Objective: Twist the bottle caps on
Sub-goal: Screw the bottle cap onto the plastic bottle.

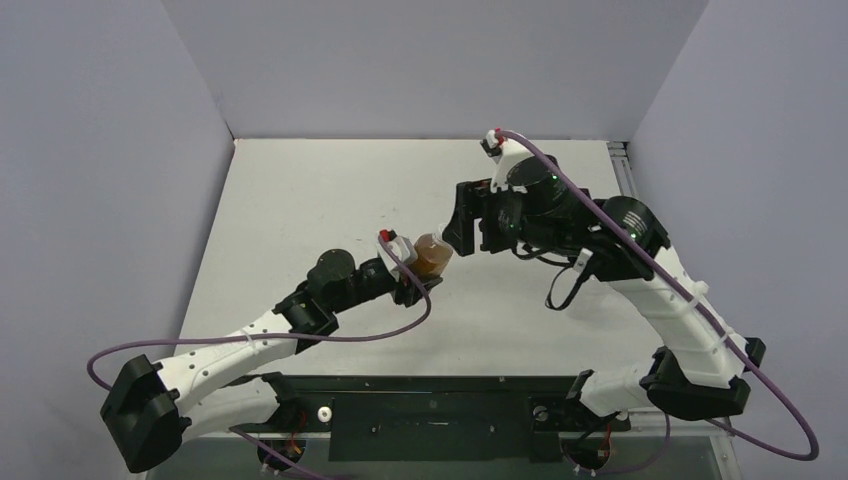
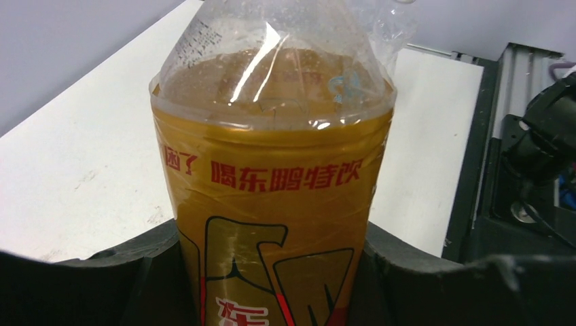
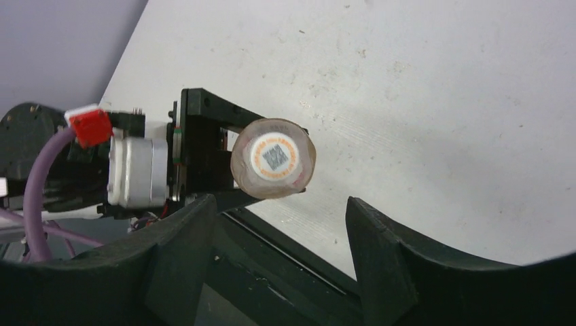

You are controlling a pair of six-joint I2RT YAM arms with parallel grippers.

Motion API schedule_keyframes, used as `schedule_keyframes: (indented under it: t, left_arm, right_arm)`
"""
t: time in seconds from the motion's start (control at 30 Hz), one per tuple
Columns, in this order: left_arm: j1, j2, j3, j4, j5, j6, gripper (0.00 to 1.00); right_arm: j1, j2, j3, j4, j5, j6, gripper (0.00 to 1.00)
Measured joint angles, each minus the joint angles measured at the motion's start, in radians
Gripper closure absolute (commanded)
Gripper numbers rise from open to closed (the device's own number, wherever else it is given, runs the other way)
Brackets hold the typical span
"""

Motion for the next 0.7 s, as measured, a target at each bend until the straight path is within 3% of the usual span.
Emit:
schedule_keyframes:
  t: [0.2,0.33,0.57,0.7]
  left_arm:
    - [0.11,-0.005,0.018,-0.019,0.241,-0.101,1.0]
    - [0.147,-0.031,0.018,-0.055,0.382,-0.152,1.0]
    - [0.166,-0.078,0.029,-0.098,0.558,-0.202,1.0]
    - [0.166,-0.084,0.037,-0.117,0.602,-0.214,1.0]
  right_arm:
    - [0.0,-0.146,-0.097,0.092,-0.064,-0.143,0.5]
    - [0.0,-0.177,-0.143,0.138,-0.158,-0.231,0.54]
    - [0.0,-0.142,-0.175,0.188,-0.29,-0.321,0.54]
    - [0.0,-0.13,-0.192,0.219,-0.332,-0.335,0.48]
